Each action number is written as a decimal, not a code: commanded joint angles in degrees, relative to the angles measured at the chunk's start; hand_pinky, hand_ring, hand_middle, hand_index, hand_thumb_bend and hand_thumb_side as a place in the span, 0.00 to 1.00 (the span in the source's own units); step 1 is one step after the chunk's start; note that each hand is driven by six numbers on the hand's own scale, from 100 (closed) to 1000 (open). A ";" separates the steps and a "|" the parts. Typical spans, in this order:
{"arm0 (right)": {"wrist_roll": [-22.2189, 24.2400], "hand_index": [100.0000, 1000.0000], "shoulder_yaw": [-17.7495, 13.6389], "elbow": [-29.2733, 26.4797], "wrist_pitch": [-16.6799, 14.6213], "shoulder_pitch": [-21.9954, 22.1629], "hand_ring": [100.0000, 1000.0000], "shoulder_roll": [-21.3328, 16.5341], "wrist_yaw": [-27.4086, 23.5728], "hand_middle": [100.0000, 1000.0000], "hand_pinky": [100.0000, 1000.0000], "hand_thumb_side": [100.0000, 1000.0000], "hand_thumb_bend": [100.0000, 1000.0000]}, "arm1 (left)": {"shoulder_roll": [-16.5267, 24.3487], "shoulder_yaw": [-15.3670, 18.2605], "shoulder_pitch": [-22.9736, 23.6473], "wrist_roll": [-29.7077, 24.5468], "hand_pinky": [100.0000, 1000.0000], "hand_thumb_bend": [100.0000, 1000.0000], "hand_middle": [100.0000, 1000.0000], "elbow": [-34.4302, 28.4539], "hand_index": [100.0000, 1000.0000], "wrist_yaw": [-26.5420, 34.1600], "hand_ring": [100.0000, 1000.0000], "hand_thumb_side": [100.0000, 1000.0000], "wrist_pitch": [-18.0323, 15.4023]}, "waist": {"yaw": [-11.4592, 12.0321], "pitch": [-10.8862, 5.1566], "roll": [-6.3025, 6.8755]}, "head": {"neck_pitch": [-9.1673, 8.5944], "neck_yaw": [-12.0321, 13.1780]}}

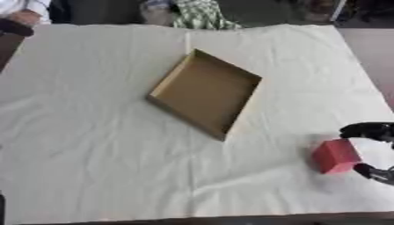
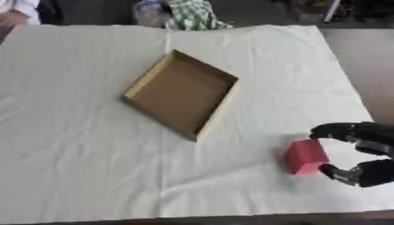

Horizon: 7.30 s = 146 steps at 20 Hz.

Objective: Pick up objects on the table and place them in the box.

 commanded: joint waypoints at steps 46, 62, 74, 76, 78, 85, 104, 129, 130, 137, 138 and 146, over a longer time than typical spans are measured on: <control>-9.52 0.48 4.83 5.73 3.20 -8.05 0.49 -1.18 3.57 0.31 0.77 0.53 0.08 | -0.22 -0.68 -0.68 -3.21 0.54 0.00 0.75 -0.85 0.70 1.73 0.87 0.60 1.25 | 0.65 -0.20 0.17 | -0.45 -0.98; -12.54 0.49 0.28 -2.63 5.57 -12.91 0.45 -4.15 0.82 0.33 0.80 0.50 0.00 | -0.04 -0.58 -0.57 -3.34 0.54 0.00 0.75 -0.85 0.70 1.63 0.87 0.60 1.44 | 0.49 -0.58 -0.16 | -0.54 -0.97; -3.48 0.50 6.77 6.95 3.27 -35.30 0.43 -3.57 -5.99 0.33 0.80 0.52 0.00 | -0.30 -1.25 -0.73 -4.06 0.54 0.00 0.75 -0.85 0.71 2.24 0.87 0.60 1.74 | 2.14 -0.89 -0.61 | -0.16 -2.67; -1.16 0.50 8.35 10.38 2.74 -40.08 0.43 -1.89 -6.58 0.33 0.80 0.53 0.00 | -0.39 -1.35 -0.80 -4.18 0.54 0.00 0.75 -0.85 0.71 2.39 0.87 0.60 1.80 | 2.52 -0.91 -0.68 | -0.17 -3.03; 1.21 0.50 9.83 13.63 1.93 -44.62 0.43 0.32 -6.92 0.33 0.80 0.54 0.00 | -0.48 -1.47 -0.88 -4.33 0.54 0.00 0.75 -0.85 0.71 2.53 0.87 0.60 1.85 | 2.95 -0.90 -0.73 | -0.23 -3.39; 8.10 0.50 12.85 26.85 -0.46 -56.91 0.44 9.15 -5.34 0.34 0.78 0.58 0.00 | -0.93 -1.83 -1.45 -4.67 0.54 0.00 0.75 -0.85 0.71 3.09 0.87 0.60 1.89 | 4.31 -0.86 -0.90 | -0.36 -5.07; 8.10 0.49 11.23 49.44 -3.46 -64.83 0.46 26.45 11.50 0.34 0.76 0.60 0.00 | -3.20 -2.49 -3.44 -5.36 0.54 0.00 0.75 -0.85 0.71 4.51 0.87 0.60 1.80 | 7.91 0.34 0.04 | -1.57 -8.04; 6.57 0.97 10.20 48.98 -6.81 -65.16 1.00 29.86 26.36 0.97 0.99 0.50 0.03 | -3.54 -2.70 -2.95 -6.02 0.54 0.00 0.75 -0.85 0.71 4.72 0.87 0.60 2.36 | 7.45 0.59 0.24 | -1.65 -8.24; 7.57 0.97 10.28 49.02 -7.39 -65.10 1.00 29.91 25.91 0.97 0.99 0.33 0.04 | -3.55 -2.69 -2.92 -6.02 0.54 0.00 0.75 -0.85 0.71 4.74 0.87 0.60 2.36 | 7.44 0.59 0.25 | -1.64 -8.24; 9.69 0.97 9.95 48.67 -7.28 -65.16 1.00 29.86 23.75 0.96 0.99 0.32 0.00 | -3.60 -2.68 -2.89 -6.05 0.54 0.00 0.75 -0.85 0.71 4.80 0.87 0.61 2.44 | 7.46 0.60 0.14 | -1.60 -8.13; 9.74 0.97 9.94 48.58 -7.18 -65.16 1.00 29.83 23.64 0.96 0.99 0.31 0.00 | -3.61 -2.68 -2.87 -6.06 0.54 0.00 0.75 -0.85 0.71 4.82 0.87 0.61 2.45 | 7.45 0.59 0.12 | -1.62 -8.10; 9.36 0.98 9.70 48.77 -3.84 -65.33 1.00 29.82 24.12 0.97 0.98 0.00 0.02 | -3.69 -2.70 -2.78 -6.14 0.54 0.00 0.75 -0.85 0.71 4.90 0.87 0.60 2.53 | 7.37 0.48 0.11 | -1.55 -8.10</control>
